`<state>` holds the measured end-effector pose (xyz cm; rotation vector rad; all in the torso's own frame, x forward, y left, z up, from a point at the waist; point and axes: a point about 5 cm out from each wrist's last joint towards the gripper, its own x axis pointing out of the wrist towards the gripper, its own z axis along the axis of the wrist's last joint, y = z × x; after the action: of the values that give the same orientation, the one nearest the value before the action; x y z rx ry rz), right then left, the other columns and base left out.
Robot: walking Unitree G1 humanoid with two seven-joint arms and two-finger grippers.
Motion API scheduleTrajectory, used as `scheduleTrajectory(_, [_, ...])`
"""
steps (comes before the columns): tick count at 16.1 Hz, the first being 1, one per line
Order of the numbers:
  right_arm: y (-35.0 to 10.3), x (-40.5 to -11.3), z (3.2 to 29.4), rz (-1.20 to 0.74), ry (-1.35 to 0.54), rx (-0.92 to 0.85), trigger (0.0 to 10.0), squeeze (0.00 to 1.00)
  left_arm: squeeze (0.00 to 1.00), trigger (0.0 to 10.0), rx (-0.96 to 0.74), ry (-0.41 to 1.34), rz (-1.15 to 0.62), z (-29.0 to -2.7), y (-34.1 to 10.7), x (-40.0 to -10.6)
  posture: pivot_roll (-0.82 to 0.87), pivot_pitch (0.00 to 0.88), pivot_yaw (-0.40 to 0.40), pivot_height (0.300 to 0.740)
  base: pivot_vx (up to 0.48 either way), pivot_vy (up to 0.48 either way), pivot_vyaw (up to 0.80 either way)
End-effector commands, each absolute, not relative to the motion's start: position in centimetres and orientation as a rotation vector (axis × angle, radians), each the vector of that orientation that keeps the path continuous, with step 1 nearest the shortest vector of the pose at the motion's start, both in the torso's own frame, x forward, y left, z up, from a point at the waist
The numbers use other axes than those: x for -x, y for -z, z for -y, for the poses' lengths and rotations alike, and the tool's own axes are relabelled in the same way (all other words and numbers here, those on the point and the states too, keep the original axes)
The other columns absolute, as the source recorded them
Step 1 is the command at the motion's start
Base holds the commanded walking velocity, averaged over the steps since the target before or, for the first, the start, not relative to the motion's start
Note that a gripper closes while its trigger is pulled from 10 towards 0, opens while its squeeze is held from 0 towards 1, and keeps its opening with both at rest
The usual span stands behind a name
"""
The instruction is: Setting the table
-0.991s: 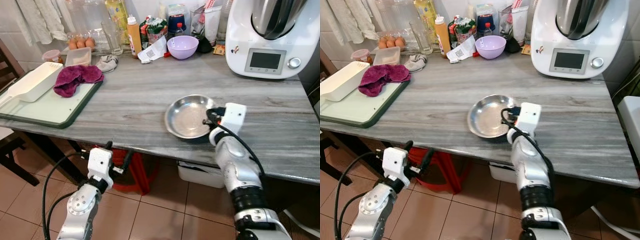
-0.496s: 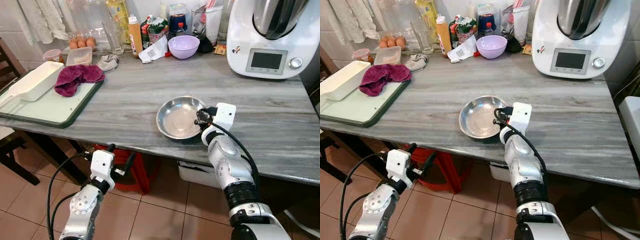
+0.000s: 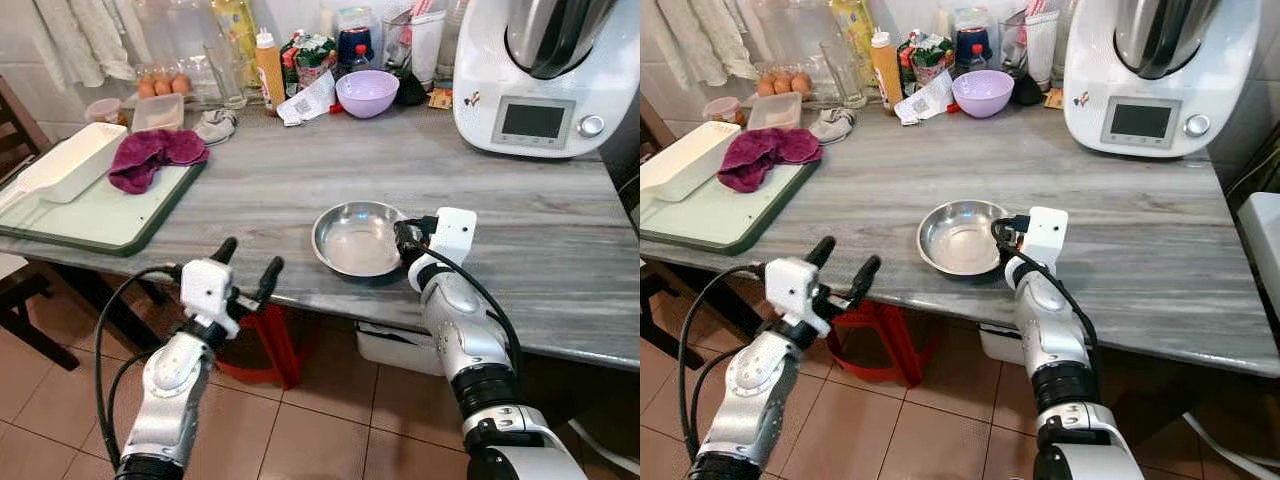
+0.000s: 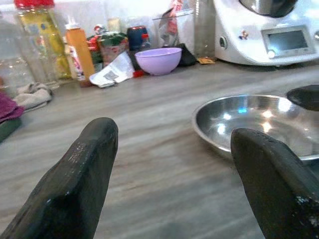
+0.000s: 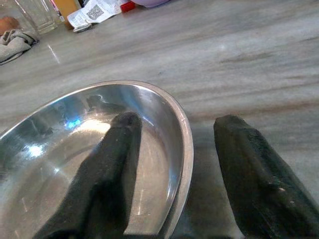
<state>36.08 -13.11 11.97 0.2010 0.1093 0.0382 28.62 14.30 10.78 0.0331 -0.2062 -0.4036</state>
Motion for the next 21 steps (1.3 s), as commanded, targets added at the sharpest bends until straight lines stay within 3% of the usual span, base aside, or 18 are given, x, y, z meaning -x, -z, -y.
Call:
scheduleTrajectory(1, [-12.1,-36.2,12.6,-0.109,-0.054,-0.211,10.0,1.00,0.00,10.0,-0.038,0.413,0.189,-14.1,-10.9,-28.3,-0.11,0.066,0.089,0.740,0.000,0.000,0.00])
scheduleTrajectory(16, [-12.3,-36.4,13.3,-0.093,-0.056,-0.206,10.0,1.00,0.00,10.0,-0.067,0.625,0.045,-13.1,-9.6,-26.9,-0.12,0.041,0.087,0.740,0.000,0.000,0.00])
scheduleTrajectory(18, [-12.6,-36.4,13.4,-0.075,-0.059,-0.214,10.0,1.00,0.00,10.0,-0.069,0.610,0.048,-13.3,-9.4,-27.1,-0.12,0.035,0.084,0.740,0.000,0.000,0.00])
scheduleTrajectory(21, [-14.9,-36.1,14.0,0.059,-0.066,-0.191,10.0,1.00,0.00,10.0,-0.049,0.435,0.078,-14.8,-9.7,-28.4,-0.11,0.026,0.085,0.740,0.000,0.000,0.00])
